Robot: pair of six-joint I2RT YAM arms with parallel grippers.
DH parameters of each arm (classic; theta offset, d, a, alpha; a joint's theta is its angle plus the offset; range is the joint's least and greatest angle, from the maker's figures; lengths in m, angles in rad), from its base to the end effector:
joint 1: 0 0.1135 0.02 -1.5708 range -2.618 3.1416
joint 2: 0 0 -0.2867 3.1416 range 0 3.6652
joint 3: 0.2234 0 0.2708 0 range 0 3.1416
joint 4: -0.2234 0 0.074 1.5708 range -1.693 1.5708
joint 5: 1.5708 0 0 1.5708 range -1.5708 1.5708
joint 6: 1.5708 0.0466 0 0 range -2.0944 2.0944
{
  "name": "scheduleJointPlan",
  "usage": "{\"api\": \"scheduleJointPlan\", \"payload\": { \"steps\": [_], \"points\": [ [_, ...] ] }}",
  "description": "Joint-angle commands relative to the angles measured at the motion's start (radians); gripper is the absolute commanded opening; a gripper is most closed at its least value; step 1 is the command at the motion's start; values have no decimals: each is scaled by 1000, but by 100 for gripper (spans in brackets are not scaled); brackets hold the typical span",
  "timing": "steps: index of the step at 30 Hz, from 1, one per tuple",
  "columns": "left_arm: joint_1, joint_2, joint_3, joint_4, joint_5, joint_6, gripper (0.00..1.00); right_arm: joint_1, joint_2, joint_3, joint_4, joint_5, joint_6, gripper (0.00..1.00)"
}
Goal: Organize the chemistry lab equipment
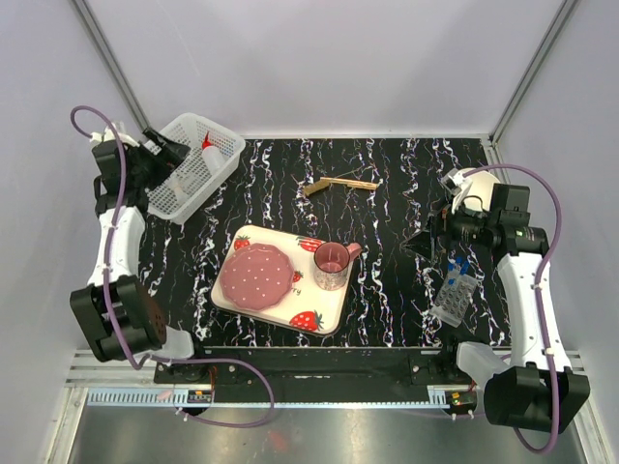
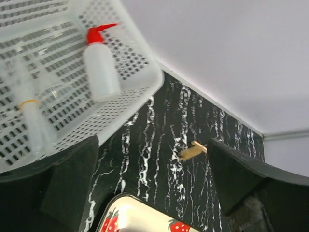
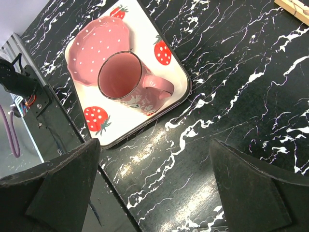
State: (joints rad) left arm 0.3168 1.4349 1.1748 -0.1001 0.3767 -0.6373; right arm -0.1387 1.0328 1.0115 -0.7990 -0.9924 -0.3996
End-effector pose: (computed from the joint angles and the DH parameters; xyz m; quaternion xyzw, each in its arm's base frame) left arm 0.3489 0.0964 0.3463 -0.2763 0.7665 -0.2412 0.5272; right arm 0.2096 0.0101 0.3413 -0.2794 0.7886 0.3413 0.4285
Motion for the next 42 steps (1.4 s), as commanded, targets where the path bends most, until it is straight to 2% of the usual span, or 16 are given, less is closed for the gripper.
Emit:
{"api": "scheduleJointPlan", "payload": {
  "steps": [1,6,7,11,13,15,19,25,28,37,42],
  "points": [
    [-51,-62,-9,71,109,93,99,-4,-8,53,-31,-2,-31,100],
    [-140,-21,37,1,186,182,99,-4,-28,30,-34,9,-30,100],
    [-151,2,72,-19,258,192,99,-4,-39,27,-34,12,-31,100],
    [-278,172,218,-258,295,350,99,-16,-59,4,-28,18,-28,100],
    [-338,260,308,-385,228,414,99,-24,-68,-4,-20,14,-24,100],
    [-421,317,353,-437,186,500,99,-38,-76,-14,-9,6,-15,100],
    [-525,510,507,-576,-9,605,99,-58,-88,-28,6,-17,-2,100],
    [-651,695,684,-627,-238,723,99,-70,-106,-47,20,-29,7,100],
    [-693,772,758,-630,-298,781,99,-73,-114,-50,24,-41,11,100],
    [-749,958,945,-653,-329,890,98,-91,-157,-76,47,-63,38,100],
    [-752,1038,1084,-690,-288,904,96,-119,-197,-90,57,-83,64,100]
  ]
}}
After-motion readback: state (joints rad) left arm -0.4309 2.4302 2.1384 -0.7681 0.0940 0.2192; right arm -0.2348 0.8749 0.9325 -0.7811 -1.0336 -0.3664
